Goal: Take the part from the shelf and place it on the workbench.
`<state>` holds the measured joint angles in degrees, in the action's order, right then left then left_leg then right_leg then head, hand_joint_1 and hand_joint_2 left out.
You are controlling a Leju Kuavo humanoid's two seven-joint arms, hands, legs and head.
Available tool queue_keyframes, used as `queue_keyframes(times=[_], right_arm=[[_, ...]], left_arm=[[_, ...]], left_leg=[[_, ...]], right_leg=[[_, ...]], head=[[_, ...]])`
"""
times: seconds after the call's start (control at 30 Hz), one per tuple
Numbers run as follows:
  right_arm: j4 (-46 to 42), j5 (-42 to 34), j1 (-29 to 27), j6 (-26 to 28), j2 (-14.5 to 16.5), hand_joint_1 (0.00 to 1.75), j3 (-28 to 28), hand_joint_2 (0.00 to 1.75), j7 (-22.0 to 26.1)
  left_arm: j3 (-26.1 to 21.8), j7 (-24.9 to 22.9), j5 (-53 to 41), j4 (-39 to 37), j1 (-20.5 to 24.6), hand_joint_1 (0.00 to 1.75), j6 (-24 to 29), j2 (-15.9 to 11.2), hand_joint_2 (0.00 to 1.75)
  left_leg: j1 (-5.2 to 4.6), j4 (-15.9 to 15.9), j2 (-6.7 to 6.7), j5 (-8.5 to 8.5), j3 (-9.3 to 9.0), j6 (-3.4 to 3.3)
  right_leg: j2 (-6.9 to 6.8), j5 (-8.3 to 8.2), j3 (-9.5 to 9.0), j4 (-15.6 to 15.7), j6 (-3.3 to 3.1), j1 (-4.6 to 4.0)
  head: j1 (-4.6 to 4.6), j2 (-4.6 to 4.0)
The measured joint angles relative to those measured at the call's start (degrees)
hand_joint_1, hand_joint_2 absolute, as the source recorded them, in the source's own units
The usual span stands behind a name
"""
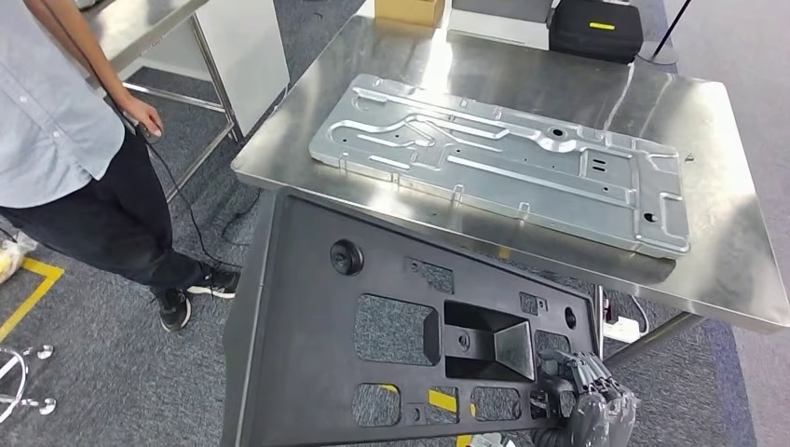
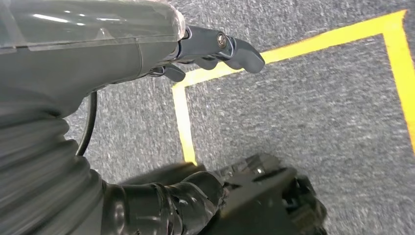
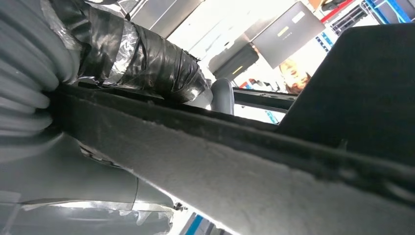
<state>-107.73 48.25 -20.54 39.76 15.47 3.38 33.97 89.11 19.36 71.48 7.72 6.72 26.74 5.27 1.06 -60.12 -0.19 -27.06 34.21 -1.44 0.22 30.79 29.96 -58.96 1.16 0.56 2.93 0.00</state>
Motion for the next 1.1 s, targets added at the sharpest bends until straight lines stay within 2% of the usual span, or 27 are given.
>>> queue_keyframes(times=[0.07,0.13,0.17,0.2,0.23,0.27,0.3,0.33,0.37,0.4,0.47,0.53,0.57,0.6,0.67,0.7,0.73,0.77,0.83,0.87,0.9,0.93,1.03,1.07,1.1], right_arm=[[0.0,-0.3,0.1,0.0,-0.1,1.66,0.0,1.75,-0.3],[0.0,-0.4,0.2,0.0,-0.3,1.66,0.0,1.75,-0.5],[0.0,-0.4,0.2,0.0,-0.4,1.66,0.0,1.75,-0.5],[0.1,-0.5,0.2,0.0,-0.5,1.66,0.0,1.75,-0.6],[0.1,-0.5,0.2,0.0,-0.6,1.66,0.0,1.75,-0.6],[0.2,-0.5,0.2,0.0,-0.7,1.66,0.0,1.75,-0.6],[0.2,-0.4,0.2,0.0,-0.7,1.66,0.0,1.75,-0.6],[0.2,-0.4,0.2,0.0,-0.8,1.66,0.0,1.75,-0.6],[0.1,-0.3,0.2,0.0,-0.8,1.66,0.0,1.75,-0.6],[0.1,-0.2,0.1,0.0,-0.8,1.66,0.0,1.75,-0.5],[0.0,-0.3,0.0,0.0,-0.8,1.66,0.0,1.75,-0.7],[-0.1,-0.3,-0.2,0.0,-0.8,1.66,0.0,1.75,-0.8],[-0.2,-0.3,-0.2,0.0,-0.8,1.66,0.0,1.75,-0.8],[-0.2,-0.2,-0.2,0.0,-0.7,1.66,-0.1,1.75,-0.7],[-0.2,0.3,-0.2,0.0,-0.6,1.66,-0.1,1.75,-0.5],[-0.2,0.5,-0.2,0.0,-0.4,1.66,-0.2,1.75,-0.3],[-0.2,0.7,-0.3,0.0,-0.3,1.66,-0.3,1.75,-0.1],[-0.2,0.9,-0.2,0.0,-0.1,1.66,-0.4,1.75,0.1],[-0.3,1.2,-0.2,0.0,0.2,1.66,-0.6,1.75,0.6],[-0.3,1.4,-0.2,0.0,0.3,1.66,-0.6,1.75,0.7],[-0.4,1.5,-0.1,0.0,0.3,1.66,-0.7,1.75,0.7],[-0.5,1.6,0.0,0.0,0.3,1.66,-0.7,1.75,0.5],[-1.2,1.7,0.4,0.0,0.1,1.66,-0.7,1.75,-0.3],[-1.4,1.6,0.6,0.0,0.1,1.66,-0.7,1.75,-0.5],[-1.6,1.5,0.8,0.0,0.0,1.66,-0.7,1.75,-0.6]], left_arm=[[0.0,0.1,-0.1,0.0,0.0,0.0,0.0,0.0,1.75],[0.0,0.1,-0.2,0.0,0.1,0.0,0.0,0.0,1.75],[0.0,0.2,-0.3,0.0,0.1,0.0,0.0,0.0,1.75],[0.0,0.2,-0.3,0.0,0.1,0.0,0.0,0.0,1.75],[0.0,0.2,-0.4,0.0,0.0,0.0,0.0,0.0,1.75],[0.0,0.2,-0.5,0.0,0.0,0.0,0.0,0.0,1.75],[0.0,0.2,-0.6,0.0,0.0,0.0,0.0,0.0,1.75],[0.0,0.2,-0.8,0.0,0.1,0.0,0.0,0.1,1.75],[0.0,0.2,-1.0,0.0,0.1,0.0,0.0,0.1,1.75],[0.0,0.2,-1.2,0.0,0.1,0.0,0.0,0.2,1.75],[0.0,0.2,-1.4,0.0,0.2,0.0,0.0,0.3,1.75],[0.0,0.2,-1.4,0.0,0.2,0.0,0.0,0.4,1.75],[0.0,0.2,-1.4,0.0,0.3,0.0,0.0,0.4,1.75],[0.0,0.2,-1.5,0.0,0.3,0.0,0.0,0.3,1.75],[0.0,0.1,-1.5,0.0,0.2,0.0,0.0,0.3,1.75],[0.0,0.0,-1.5,0.0,0.1,0.0,0.0,0.3,1.75],[0.0,-0.1,-1.5,0.0,0.0,0.0,0.0,0.3,1.75],[0.0,-0.2,-1.5,0.0,0.0,0.0,0.0,0.3,1.75],[0.0,-0.3,-1.7,0.0,-0.1,0.0,-0.1,0.3,1.75],[0.0,-0.3,-1.9,0.0,0.0,0.0,-0.1,0.3,1.75],[0.0,-0.3,-2.0,0.0,0.0,0.0,-0.2,0.3,1.75],[0.0,-0.3,-2.0,0.0,0.1,0.0,-0.3,0.3,1.75],[0.0,-0.3,-2.2,0.0,0.1,0.0,-0.5,0.4,1.75],[0.0,-0.3,-2.2,0.0,0.1,0.0,-0.5,0.4,1.75],[0.0,-0.3,-2.3,0.0,0.1,0.0,-0.5,0.4,1.75]], left_leg=[[0.1,0.3,0.01,-0.03,-0.32,-0.75],[0.01,0.4,0.07,-0.26,-0.55,-1.22],[-0.08,0.4,0.09,-0.41,-0.65,-1.36],[-0.2,0.4,0.08,-0.58,-0.83,-1.46],[-0.31,0.4,0.04,-0.79,-1.1,-1.52],[-0.43,0.4,-0.04,-1.03,-1.49,-1.53],[-0.53,0.4,-0.11,-1.31,-1.94,-1.5],[-0.64,0.4,-0.16,-1.61,-2.32,-1.38],[-0.71,0.5,-0.2,-1.86,-2.6,-1.16],[-0.72,0.5,-0.2,-2.06,-2.75,-0.89],[-0.66,0.8,-0.15,-2.24,-2.99,-0.23],[-0.65,0.5,0.0,-2.78,-3.11,0.35],[-0.68,-1.0,0.03,-3.69,-2.57,0.6],[-0.65,-3.4,0.06,-4.98,-1.45,0.8],[-0.51,-10.6,0.05,-7.9,2.49,1.22],[-0.43,-13.3,0.05,-8.42,4.22,1.4],[-0.36,-14.3,0.06,-7.85,5.23,1.53],[-0.32,-12.9,0.07,-6.09,5.03,1.58],[-0.27,-5.7,0.1,-1.33,2.26,1.45],[-0.33,-2.4,0.09,0.1,0.77,1.28],[-0.4,-0.3,0.07,0.69,-0.19,1.0],[-0.51,0.5,0.02,0.52,-0.62,0.69],[-0.51,1.0,-0.04,0.22,-1.0,-0.39],[-0.43,1.3,-0.01,0.17,-1.24,-0.75],[-0.32,1.4,0.04,0.09,-1.52,-1.08]], right_leg=[[-0.09,1.75,1.19,-2.9,0.54,0.2],[-0.14,4.93,5.02,-9.9,0.84,0.24],[-0.14,6.02,7.19,-13.5,0.89,0.22],[-0.14,6.13,8.79,-15.7,0.84,0.21],[-0.14,5.03,9.37,-15.8,0.68,0.19],[-0.14,2.93,8.85,-13.7,0.38,0.12],[-0.14,0.31,7.45,-10.0,-0.08,-0.05],[-0.18,-1.59,5.93,-6.3,-0.62,-0.31],[-0.21,-2.78,4.7,-3.3,-1.09,-0.58],[-0.22,-3.15,4.01,-1.6,-1.47,-0.86],[-0.13,-2.9,3.73,-0.8,-1.89,-1.1],[-0.1,-3.12,2.88,0.2,-2.28,-0.67],[-0.15,-3.25,2.33,0.8,-2.48,-0.43],[-0.22,-3.29,1.82,1.2,-2.65,-0.21],[-0.29,-2.94,1.31,1.3,-2.92,-0.22],[-0.26,-2.7,1.09,1.3,-2.97,-0.23],[-0.2,-2.4,0.77,1.3,-2.96,-0.23],[-0.12,-2.08,0.36,1.3,-2.89,-0.21],[-0.01,-1.25,-0.61,1.2,-2.53,-0.21],[0.01,-0.79,-0.92,1.1,-2.22,-0.33],[0.01,-0.42,-1.1,1.0,-1.91,-0.41],[0.01,-0.16,-1.14,1.0,-1.59,-0.49],[-0.02,0.49,-1.32,0.7,-0.63,-0.47],[-0.06,1.18,-0.88,-0.4,-0.29,-0.4],[-0.09,2.43,0.32,-2.9,0.04,-0.31]], head=[[0.01,0.0],[0.02,0.0],[0.03,0.0],[0.02,0.0],[0.02,0.0],[0.02,0.0],[0.02,0.0],[0.01,0.0],[0.01,0.0],[0.0,0.0],[0.01,0.0],[-0.02,0.0],[-0.09,0.0],[-0.15,0.0],[-0.26,0.0],[-0.26,0.0],[-0.27,0.0],[-0.27,0.0],[-0.25,0.0],[-0.25,0.0],[-0.22,0.0],[-0.19,0.0],[-0.17,0.0],[-0.16,0.0],[-0.14,0.0]])
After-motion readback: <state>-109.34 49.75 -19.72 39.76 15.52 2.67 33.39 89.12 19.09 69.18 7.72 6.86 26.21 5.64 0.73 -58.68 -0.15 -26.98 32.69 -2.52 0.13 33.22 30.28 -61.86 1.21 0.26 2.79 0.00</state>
